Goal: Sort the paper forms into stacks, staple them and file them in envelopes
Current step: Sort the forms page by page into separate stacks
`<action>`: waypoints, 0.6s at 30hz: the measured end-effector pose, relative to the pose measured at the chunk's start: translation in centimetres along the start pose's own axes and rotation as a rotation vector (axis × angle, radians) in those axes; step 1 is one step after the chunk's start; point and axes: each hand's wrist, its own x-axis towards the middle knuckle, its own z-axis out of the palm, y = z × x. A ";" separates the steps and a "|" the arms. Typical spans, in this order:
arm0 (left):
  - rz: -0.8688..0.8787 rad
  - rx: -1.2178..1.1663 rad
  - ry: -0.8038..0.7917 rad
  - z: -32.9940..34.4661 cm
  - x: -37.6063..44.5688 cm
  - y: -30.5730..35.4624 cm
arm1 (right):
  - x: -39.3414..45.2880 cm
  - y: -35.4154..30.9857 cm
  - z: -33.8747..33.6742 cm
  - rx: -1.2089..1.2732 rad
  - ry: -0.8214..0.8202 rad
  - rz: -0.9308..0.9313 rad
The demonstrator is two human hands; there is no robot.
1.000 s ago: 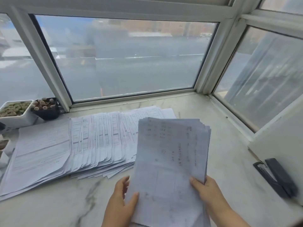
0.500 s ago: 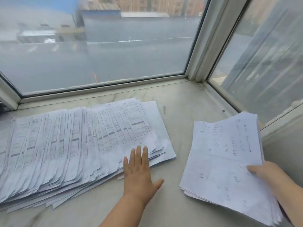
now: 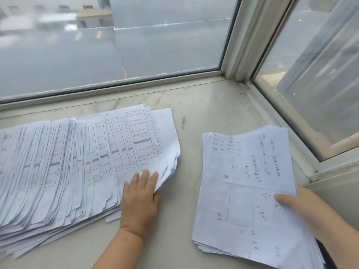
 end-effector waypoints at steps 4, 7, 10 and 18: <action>-0.326 -0.581 0.217 -1.5 -0.3 1.0 | 1.9 -3.5 1.8 -0.044 -0.068 -0.023; -0.516 -0.760 0.443 -2.8 -0.7 1.2 | 4.2 -7.1 4.9 -0.118 -0.142 -0.046; -0.502 -0.865 0.535 -3.1 -1.3 1.0 | 6.4 -10.4 9.8 -0.210 -0.224 -0.083; 0.043 -0.414 0.100 -5.7 -4.5 -2.1 | 5.3 -13.4 20.3 -0.138 -0.446 -0.122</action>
